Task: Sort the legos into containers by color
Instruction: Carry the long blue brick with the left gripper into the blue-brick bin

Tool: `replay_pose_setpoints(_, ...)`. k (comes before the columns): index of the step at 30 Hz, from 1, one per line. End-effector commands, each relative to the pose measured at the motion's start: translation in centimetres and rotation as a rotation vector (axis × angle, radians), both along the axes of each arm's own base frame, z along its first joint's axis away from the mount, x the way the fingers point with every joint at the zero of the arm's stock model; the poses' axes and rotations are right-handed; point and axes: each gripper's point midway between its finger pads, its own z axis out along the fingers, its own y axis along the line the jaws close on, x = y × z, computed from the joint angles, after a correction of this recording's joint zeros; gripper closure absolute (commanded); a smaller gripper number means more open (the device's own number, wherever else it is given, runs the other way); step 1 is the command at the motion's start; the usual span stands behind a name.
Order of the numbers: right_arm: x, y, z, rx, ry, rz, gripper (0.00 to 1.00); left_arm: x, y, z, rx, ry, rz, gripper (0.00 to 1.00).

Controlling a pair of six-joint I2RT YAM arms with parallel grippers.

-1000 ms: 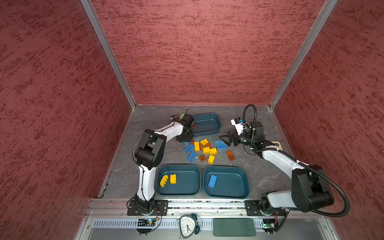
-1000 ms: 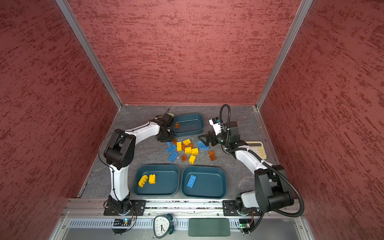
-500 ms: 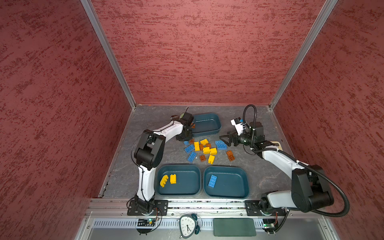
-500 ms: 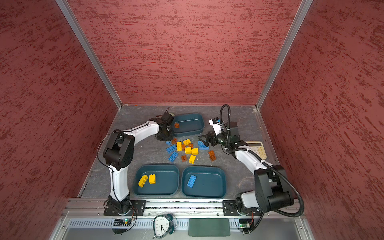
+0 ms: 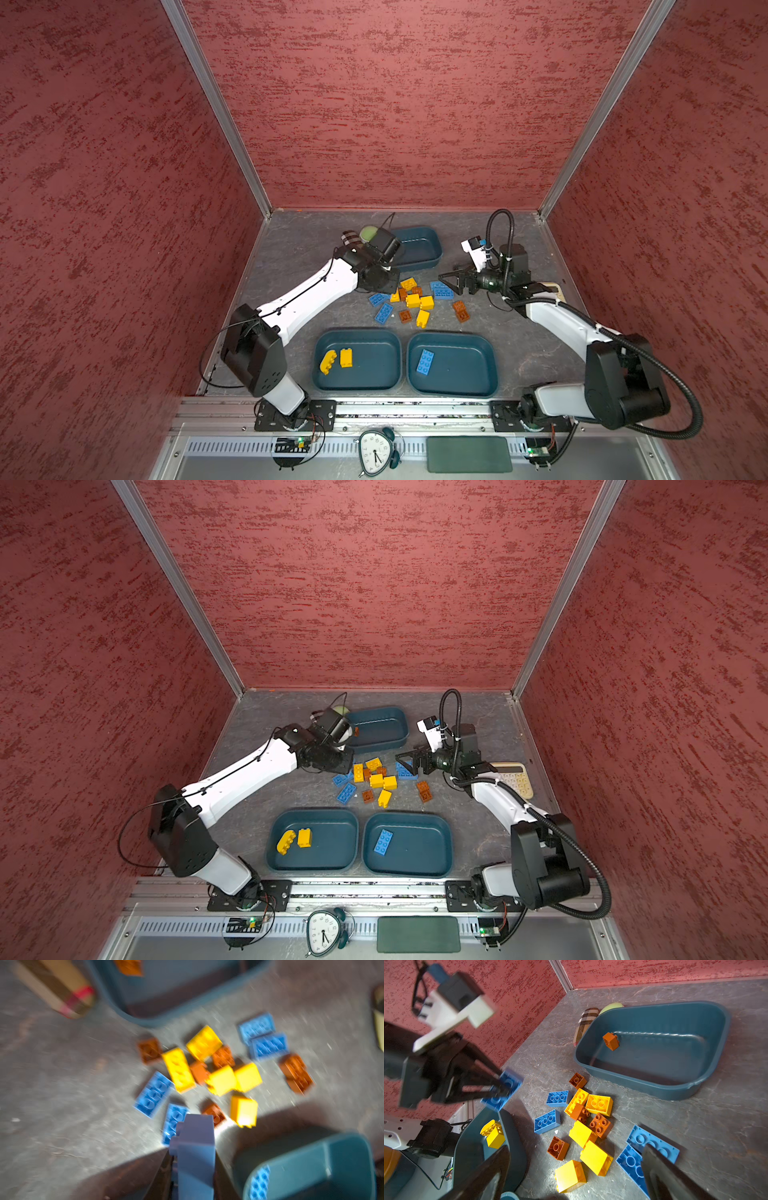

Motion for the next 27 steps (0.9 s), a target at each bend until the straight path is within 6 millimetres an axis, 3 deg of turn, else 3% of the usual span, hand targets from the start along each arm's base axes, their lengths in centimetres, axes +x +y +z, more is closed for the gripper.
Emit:
replay_pose_setpoints(1,-0.5,-0.3,0.9,-0.001,-0.01,-0.003,0.01,-4.5,-2.3,-0.7,-0.038,0.095,-0.072,0.78)
replay_pose_setpoints(6,-0.7,-0.7,0.9,-0.019,-0.012,-0.025,0.01,-9.8,-6.0,-1.6,-0.095,0.156,-0.168,0.78)
replay_pose_setpoints(12,-1.2,-0.9,0.8,-0.025,-0.009,-0.033,0.01,-13.3,-7.6,-3.6,-0.093,0.197,-0.232,0.77)
replay_pose_setpoints(17,-1.6,-1.0,0.6,-0.021,-0.005,-0.041,0.01,-13.2,-7.4,-5.7,-0.054,0.207,-0.215,0.71)
replay_pose_setpoints(22,-1.9,-1.3,0.7,-0.036,-0.007,-0.051,0.01,-12.7,-7.6,-5.4,-0.06,0.2,-0.205,0.59)
replay_pose_setpoints(27,-1.9,-1.3,0.6,-0.038,-0.008,-0.053,0.01,-11.8,-7.3,-4.7,-0.077,0.2,-0.172,0.54)
